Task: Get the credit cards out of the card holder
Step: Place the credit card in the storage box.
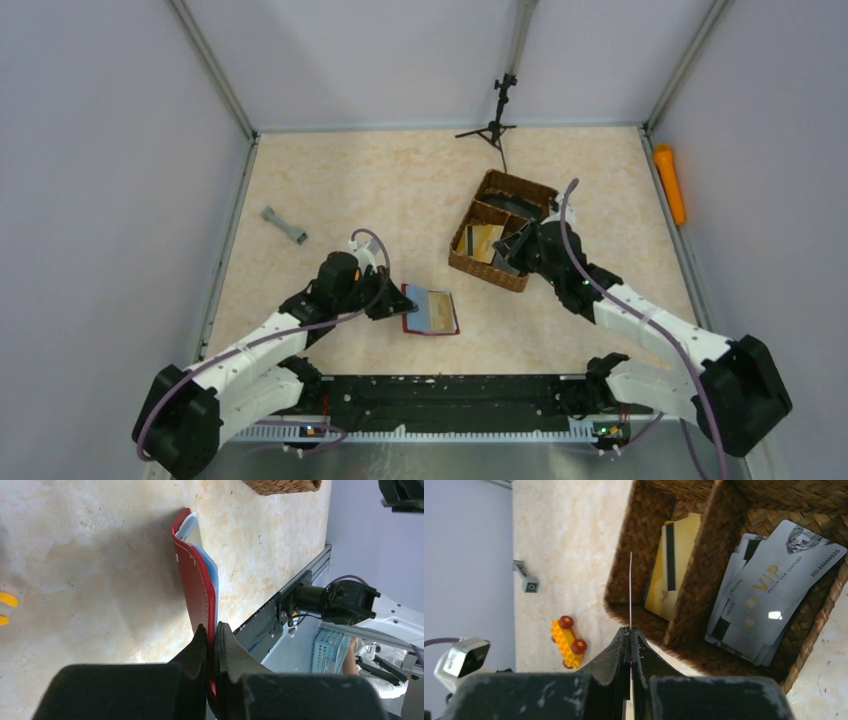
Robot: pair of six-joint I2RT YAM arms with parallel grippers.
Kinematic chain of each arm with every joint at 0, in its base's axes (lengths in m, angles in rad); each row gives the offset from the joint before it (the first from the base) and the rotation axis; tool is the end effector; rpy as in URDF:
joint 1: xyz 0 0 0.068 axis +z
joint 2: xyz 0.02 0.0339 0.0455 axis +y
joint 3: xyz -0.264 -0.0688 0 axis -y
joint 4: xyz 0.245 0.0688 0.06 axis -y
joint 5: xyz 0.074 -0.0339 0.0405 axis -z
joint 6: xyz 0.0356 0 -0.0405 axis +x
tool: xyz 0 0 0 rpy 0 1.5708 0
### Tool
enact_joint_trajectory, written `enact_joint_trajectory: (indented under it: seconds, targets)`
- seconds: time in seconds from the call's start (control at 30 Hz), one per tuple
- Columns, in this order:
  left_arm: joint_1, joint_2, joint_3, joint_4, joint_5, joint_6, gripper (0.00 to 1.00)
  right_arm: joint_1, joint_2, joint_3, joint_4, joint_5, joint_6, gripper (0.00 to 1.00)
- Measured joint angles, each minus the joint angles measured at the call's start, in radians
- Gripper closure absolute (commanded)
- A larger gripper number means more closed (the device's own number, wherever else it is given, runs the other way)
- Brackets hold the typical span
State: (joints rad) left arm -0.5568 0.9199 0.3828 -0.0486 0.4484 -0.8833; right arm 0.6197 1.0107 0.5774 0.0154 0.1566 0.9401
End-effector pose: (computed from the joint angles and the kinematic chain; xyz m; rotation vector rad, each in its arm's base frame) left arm 0.1528 -0.1133 0.1911 -0.0994 2.3949 -1.2499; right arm 0.1881 0.1274 0.2444 0.4372 2.0395 0.8361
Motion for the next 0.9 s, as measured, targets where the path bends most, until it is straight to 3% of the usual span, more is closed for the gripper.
enact_joint_trajectory:
  seconds: [0.27, 0.83, 0.9]
  targets:
    - [0.002, 0.084, 0.003, -0.006, 0.042, 0.044, 1.0, -0.087, 0.204, 0.012, 0.092, -0.102, -0.021, 1.0]
    - [0.002, 0.119, 0.031, -0.042, 0.045, 0.108, 1.0, -0.1, 0.377, 0.1, 0.206, -0.129, 0.023, 1.0]
    - [0.002, 0.119, 0.031, -0.042, 0.045, 0.109, 1.0, -0.101, 0.388, 0.1, 0.212, -0.127, 0.034, 0.77]
